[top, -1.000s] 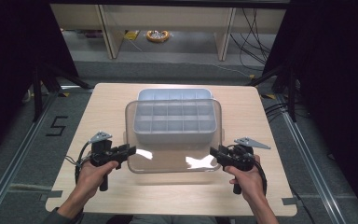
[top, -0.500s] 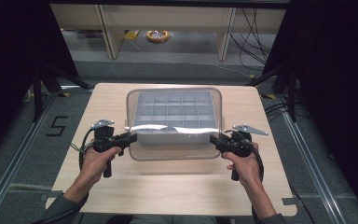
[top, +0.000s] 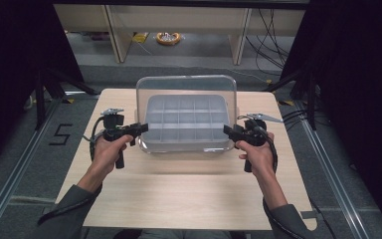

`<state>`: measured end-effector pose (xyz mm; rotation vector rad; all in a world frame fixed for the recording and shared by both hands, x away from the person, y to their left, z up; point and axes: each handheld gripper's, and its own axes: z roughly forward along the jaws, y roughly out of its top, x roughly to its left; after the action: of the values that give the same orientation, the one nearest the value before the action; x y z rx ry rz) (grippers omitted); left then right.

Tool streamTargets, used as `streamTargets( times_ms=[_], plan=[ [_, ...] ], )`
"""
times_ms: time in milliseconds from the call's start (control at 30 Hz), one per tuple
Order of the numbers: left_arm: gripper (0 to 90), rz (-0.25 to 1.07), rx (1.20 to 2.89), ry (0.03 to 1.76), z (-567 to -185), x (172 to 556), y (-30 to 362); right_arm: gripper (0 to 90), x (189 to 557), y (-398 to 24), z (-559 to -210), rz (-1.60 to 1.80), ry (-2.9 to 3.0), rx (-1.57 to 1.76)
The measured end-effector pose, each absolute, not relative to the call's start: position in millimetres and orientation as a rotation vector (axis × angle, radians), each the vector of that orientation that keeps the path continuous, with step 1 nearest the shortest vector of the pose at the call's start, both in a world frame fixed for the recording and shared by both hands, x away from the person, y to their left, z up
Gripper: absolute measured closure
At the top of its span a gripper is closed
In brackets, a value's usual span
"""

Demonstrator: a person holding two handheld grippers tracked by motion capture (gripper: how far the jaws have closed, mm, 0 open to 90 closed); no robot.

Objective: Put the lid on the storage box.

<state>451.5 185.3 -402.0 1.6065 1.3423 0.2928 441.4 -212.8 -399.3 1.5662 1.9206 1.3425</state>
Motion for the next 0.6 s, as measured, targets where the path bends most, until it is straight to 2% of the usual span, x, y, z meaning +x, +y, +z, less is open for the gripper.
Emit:
streamTargets(
  times_ms=[600],
  plan=[
    [58.7,0.307,1.613,1.422,-404,495,177,54.5,483,-209,-410,1.330,1.838,1.708]
  ],
)
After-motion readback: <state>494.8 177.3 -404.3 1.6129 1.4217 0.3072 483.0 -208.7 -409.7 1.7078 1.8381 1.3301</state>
